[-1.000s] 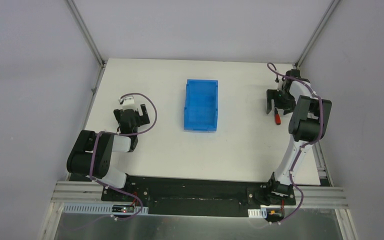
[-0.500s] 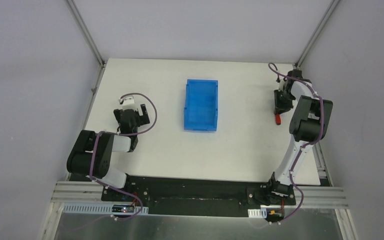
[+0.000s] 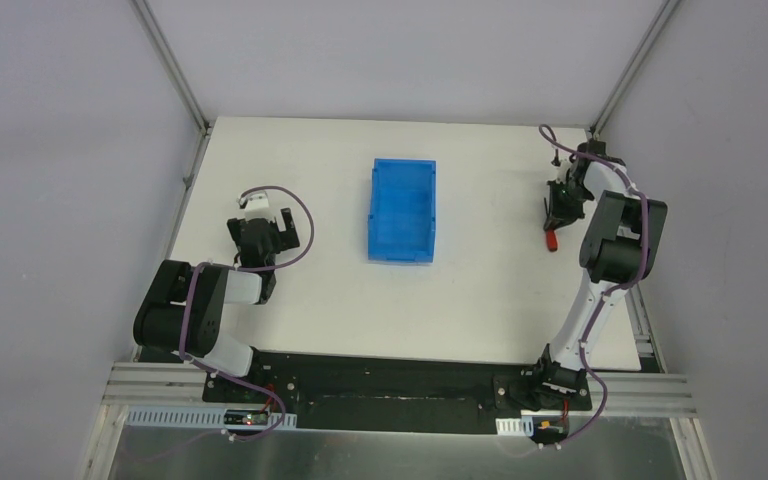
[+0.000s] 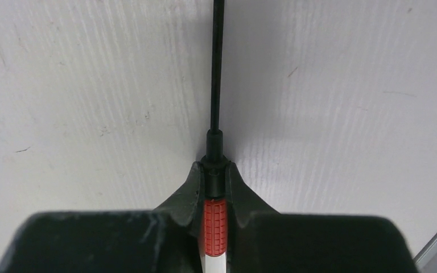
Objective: Put the screwdriver in the bin
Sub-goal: Pick up the screwdriver from the center of the board.
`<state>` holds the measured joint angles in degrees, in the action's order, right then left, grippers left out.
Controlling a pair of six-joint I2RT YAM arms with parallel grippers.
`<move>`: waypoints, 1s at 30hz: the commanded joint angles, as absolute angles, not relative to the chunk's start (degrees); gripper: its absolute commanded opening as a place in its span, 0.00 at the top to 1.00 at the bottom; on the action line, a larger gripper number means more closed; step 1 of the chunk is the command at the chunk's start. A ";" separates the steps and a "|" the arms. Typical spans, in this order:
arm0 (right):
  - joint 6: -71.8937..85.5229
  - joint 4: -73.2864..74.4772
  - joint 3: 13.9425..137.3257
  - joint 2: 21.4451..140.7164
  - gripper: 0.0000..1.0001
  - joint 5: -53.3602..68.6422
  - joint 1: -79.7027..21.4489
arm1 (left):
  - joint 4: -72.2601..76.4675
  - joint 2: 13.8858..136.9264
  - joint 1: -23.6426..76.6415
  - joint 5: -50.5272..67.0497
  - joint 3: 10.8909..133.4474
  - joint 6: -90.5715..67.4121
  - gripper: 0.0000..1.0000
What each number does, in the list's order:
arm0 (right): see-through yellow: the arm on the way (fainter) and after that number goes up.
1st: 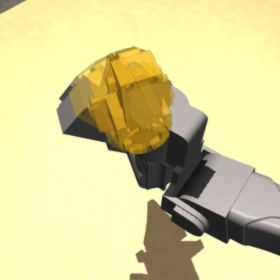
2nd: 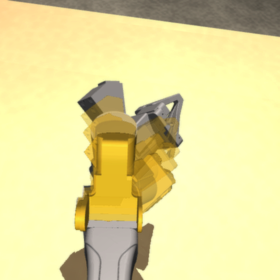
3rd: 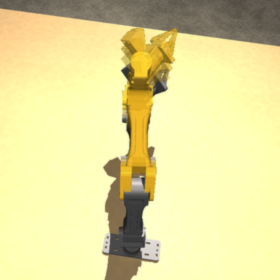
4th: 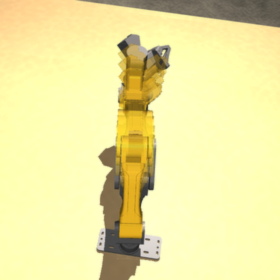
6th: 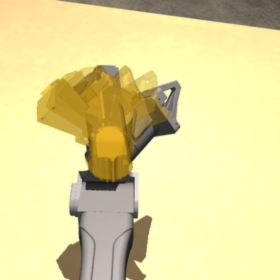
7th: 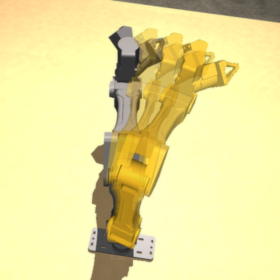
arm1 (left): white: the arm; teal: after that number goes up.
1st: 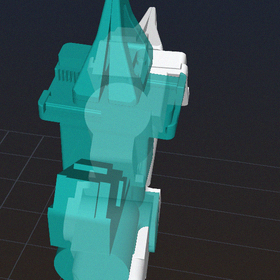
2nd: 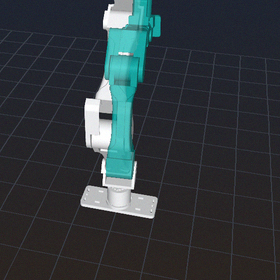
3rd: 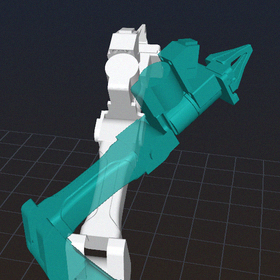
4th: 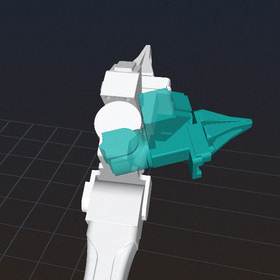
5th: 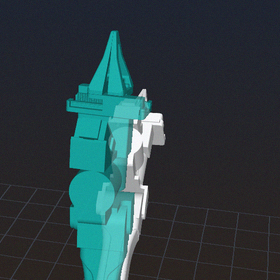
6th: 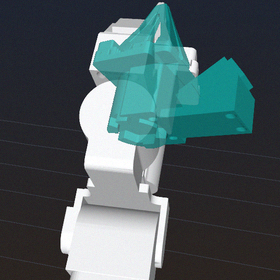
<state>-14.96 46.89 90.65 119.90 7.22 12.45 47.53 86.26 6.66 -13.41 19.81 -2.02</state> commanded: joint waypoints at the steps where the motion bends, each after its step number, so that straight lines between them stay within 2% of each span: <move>1: -11.97 51.24 93.83 118.39 1.00 9.73 11.95 | 48.60 86.22 6.40 -14.16 20.57 -2.37 0.01; 14: -2.61 58.26 102.72 110.50 1.00 7.79 11.91 | 48.60 86.22 6.41 -14.15 20.57 -2.37 0.01; 24: 9.83 60.95 107.42 104.61 1.00 15.69 10.55 | 48.60 86.22 6.38 -14.15 20.57 -2.37 0.01; 30: 16.88 61.03 108.84 102.82 1.00 17.65 6.42 | 48.60 86.22 6.40 -14.15 20.57 -2.37 0.01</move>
